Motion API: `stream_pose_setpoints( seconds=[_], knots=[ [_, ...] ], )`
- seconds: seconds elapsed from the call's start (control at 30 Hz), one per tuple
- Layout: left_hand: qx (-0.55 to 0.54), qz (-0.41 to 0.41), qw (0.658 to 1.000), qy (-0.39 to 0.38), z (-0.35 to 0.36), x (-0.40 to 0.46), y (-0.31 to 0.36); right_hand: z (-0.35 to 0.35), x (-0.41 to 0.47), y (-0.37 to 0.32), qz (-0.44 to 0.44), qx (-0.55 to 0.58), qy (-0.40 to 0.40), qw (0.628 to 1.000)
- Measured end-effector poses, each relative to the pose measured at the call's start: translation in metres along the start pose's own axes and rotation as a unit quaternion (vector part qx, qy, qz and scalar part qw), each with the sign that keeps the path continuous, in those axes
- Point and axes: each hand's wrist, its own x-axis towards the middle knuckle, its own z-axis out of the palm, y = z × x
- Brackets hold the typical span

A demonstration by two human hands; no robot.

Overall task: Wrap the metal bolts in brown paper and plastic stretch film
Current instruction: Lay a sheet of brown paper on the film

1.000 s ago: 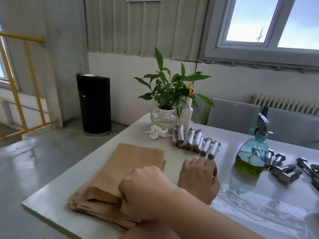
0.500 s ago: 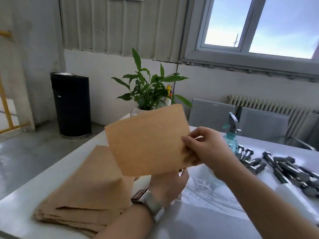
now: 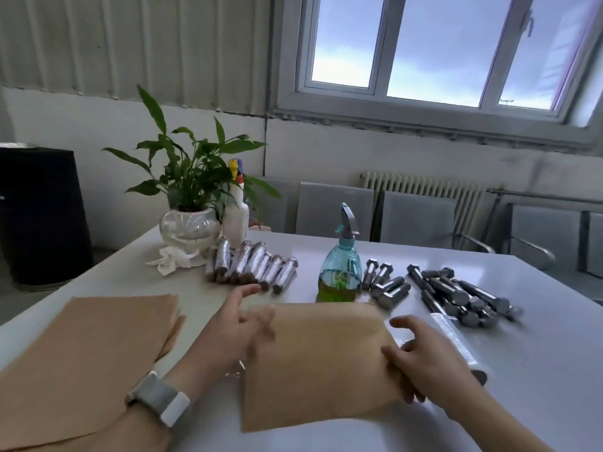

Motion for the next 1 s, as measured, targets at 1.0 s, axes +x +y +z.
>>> stream_pose_setpoints(
  seconds=[1.0],
  knots=[
    [0.393, 0.188, 0.879, -0.192, -0.006, 0.0, -0.002, -0.08, 0.142, -0.015, -0.144, -0.425, -0.004, 0.894]
  ],
)
